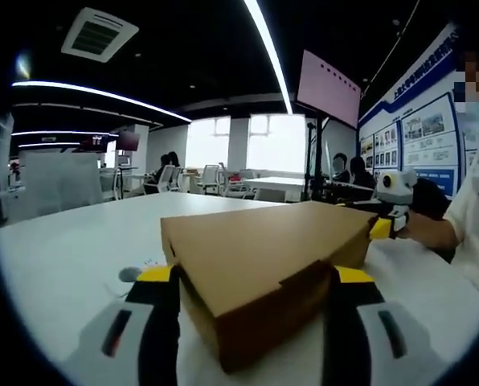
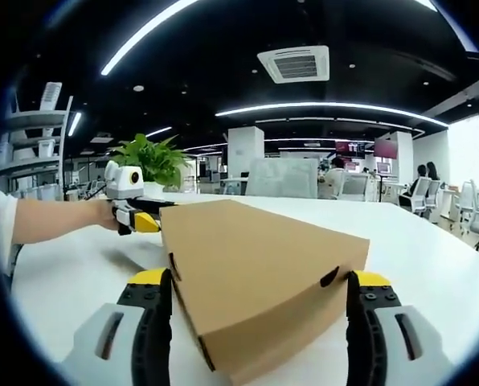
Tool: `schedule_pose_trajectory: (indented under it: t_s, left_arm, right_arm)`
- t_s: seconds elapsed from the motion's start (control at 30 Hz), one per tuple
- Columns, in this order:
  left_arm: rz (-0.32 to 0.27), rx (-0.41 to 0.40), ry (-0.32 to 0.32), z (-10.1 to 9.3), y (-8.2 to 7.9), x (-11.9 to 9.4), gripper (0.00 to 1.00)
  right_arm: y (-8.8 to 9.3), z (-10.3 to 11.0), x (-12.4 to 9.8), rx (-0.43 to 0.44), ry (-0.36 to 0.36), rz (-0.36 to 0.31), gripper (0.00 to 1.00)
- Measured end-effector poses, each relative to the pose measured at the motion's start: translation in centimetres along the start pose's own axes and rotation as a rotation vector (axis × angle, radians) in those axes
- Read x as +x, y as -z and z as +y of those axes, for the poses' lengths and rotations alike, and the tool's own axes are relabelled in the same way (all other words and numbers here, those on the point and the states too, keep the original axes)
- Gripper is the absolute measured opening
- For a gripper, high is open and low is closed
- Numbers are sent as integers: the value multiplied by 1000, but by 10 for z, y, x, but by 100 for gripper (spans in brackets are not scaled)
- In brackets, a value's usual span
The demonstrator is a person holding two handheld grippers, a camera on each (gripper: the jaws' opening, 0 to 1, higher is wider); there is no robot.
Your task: Operate the shoe box by opening the lid, removing the specified soft item, and placing it in the target area until the item is outside and the box remains undamaged.
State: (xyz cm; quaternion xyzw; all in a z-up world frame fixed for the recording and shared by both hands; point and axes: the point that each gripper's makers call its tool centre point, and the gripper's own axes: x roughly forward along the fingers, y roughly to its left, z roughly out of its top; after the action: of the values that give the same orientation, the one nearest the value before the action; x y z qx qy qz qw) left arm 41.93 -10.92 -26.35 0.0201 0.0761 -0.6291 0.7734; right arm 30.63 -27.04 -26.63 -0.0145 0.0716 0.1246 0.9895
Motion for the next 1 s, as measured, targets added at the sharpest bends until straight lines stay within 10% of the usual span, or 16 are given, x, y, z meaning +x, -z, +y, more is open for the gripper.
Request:
schedule_pose_trajectory:
  t_s: [1.0]
  left_arm:
    - [2,-18,-74,-36,8,-24,75]
  right_arm:
    - [5,17,-27,-13,-82,18,91]
